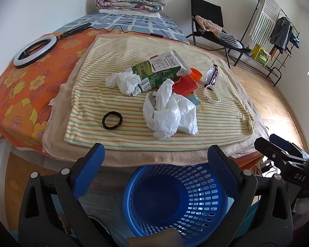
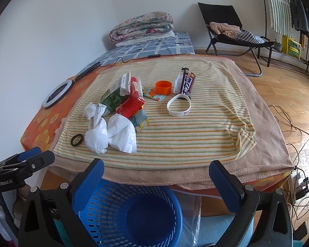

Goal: Collect trash

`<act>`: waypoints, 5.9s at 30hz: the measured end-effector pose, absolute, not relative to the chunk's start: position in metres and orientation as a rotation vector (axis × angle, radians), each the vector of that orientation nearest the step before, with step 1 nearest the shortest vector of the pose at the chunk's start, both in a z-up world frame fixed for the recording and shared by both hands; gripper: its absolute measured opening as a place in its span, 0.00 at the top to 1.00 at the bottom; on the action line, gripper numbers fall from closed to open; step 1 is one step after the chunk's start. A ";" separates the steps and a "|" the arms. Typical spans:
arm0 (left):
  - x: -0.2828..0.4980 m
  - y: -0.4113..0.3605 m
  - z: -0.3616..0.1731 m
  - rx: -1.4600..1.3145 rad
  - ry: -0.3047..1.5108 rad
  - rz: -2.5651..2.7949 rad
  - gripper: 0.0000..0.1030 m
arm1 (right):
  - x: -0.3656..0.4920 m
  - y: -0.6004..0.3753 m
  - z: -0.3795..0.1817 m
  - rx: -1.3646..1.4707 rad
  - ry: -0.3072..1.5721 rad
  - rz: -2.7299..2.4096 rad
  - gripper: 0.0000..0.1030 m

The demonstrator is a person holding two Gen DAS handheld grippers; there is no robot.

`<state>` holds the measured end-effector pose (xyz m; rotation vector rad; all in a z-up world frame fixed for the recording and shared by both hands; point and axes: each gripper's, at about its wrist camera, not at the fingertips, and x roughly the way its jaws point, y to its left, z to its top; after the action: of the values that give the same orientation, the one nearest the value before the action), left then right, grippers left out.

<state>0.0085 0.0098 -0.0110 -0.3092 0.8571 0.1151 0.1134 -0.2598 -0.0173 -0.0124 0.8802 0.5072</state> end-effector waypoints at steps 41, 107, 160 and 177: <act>0.008 0.010 -0.012 -0.306 0.859 0.117 0.01 | 0.115 -0.269 -0.021 -0.013 0.877 0.480 0.00; 0.129 0.015 -0.058 -0.275 1.051 0.008 0.65 | 0.306 -0.196 -0.101 -0.201 1.060 0.492 0.64; -0.013 -0.015 -0.076 -0.228 1.099 -0.129 0.69 | 0.088 -0.246 -0.074 -0.185 1.036 0.793 0.84; -0.019 -0.034 -0.122 -0.196 1.219 -0.139 0.69 | 0.070 -0.239 -0.108 -0.245 1.103 0.807 0.73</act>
<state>-0.0187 -0.0341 -0.1222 -0.1961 1.2190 -0.1394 0.0704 -0.2389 -0.1084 -0.2453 1.1033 0.8073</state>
